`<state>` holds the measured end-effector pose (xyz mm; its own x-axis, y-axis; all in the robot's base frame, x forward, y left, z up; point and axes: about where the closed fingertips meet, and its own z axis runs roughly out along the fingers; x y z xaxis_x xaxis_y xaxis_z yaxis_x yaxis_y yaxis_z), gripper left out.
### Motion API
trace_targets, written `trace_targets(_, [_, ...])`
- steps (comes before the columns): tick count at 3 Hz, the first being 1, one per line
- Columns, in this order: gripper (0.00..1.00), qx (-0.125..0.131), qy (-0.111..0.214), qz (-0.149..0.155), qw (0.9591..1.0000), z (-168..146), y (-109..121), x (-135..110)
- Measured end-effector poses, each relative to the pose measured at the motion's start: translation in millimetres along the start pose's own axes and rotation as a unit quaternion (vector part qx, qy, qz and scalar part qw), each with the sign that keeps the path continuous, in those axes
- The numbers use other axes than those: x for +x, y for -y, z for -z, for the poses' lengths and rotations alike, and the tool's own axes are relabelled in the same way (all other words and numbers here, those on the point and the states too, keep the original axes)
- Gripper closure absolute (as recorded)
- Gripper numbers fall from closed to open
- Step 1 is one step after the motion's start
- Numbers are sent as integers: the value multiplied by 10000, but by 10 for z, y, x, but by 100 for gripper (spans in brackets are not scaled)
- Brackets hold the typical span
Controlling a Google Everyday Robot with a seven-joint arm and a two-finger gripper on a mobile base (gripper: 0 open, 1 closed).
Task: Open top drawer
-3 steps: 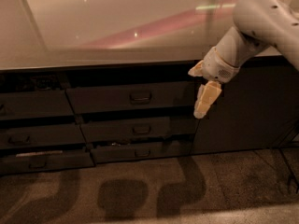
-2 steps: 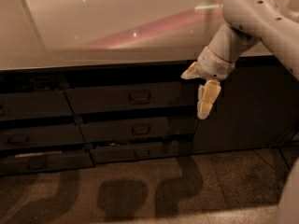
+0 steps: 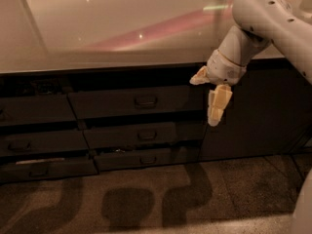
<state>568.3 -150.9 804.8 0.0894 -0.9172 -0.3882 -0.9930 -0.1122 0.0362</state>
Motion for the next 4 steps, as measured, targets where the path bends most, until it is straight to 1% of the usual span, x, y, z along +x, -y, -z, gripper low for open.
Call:
trace_targets(1, [0, 292, 7, 84, 9995, -58, -43, 7])
trace_targets(2, [0, 981, 110, 371, 9944, -328, -499, 175])
trace_targets(3, [0, 976, 113, 365, 9945, -333, -496, 178])
trace_targets(4, [0, 1130, -25, 13, 9936, -222, -182, 385])
